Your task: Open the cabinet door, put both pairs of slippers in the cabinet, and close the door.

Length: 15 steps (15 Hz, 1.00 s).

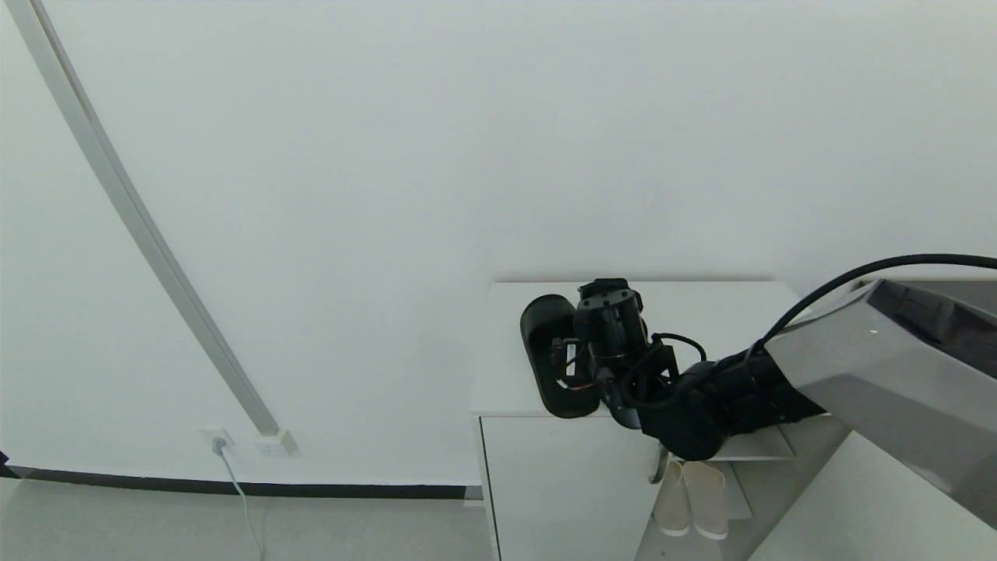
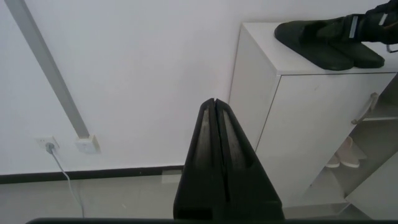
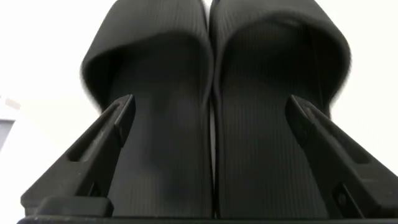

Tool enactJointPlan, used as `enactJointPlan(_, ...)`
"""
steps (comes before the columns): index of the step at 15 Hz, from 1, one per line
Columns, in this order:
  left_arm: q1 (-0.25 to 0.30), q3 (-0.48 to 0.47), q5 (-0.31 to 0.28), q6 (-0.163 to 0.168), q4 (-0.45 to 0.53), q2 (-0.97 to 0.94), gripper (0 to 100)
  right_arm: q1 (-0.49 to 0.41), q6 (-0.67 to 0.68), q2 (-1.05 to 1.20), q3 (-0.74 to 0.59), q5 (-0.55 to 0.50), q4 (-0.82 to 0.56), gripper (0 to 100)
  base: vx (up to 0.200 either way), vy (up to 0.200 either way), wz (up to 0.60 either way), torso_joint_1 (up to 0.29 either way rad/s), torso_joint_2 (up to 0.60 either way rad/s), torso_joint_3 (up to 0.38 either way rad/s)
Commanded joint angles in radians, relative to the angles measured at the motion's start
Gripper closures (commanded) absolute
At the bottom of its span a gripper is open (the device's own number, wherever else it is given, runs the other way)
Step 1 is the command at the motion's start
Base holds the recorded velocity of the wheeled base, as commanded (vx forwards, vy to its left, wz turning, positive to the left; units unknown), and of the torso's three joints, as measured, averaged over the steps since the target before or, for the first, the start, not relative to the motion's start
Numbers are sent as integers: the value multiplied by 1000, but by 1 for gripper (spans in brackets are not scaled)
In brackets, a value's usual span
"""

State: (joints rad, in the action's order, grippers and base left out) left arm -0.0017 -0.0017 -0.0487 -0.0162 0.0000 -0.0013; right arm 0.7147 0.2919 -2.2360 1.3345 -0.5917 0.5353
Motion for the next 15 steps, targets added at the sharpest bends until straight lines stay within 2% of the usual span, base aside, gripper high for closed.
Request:
enactJointPlan(1,0,0,0,-1,0,1,100,-20,-14,-74,55,1,2,0,0,0,0,0,0,0)
enactJointPlan(6,0,0,0,-1,0,1,100,-43,-83,-152,177,-5,18,0,0,0,0,0,0,0)
enactJointPlan(11,0,0,0,-1,0,1,100,-47,-92,-186,227,-5,20,0,0,0,0,0,0,0)
enactJointPlan(12,0,0,0,-1,0,1,100,-47,-92,-186,229,-5,23,100,0,0,0,0,0,0)
enactJointPlan(15,0,0,0,-1,0,1,100,-47,-94,-188,232,-7,40,100,0,0,0,0,0,0)
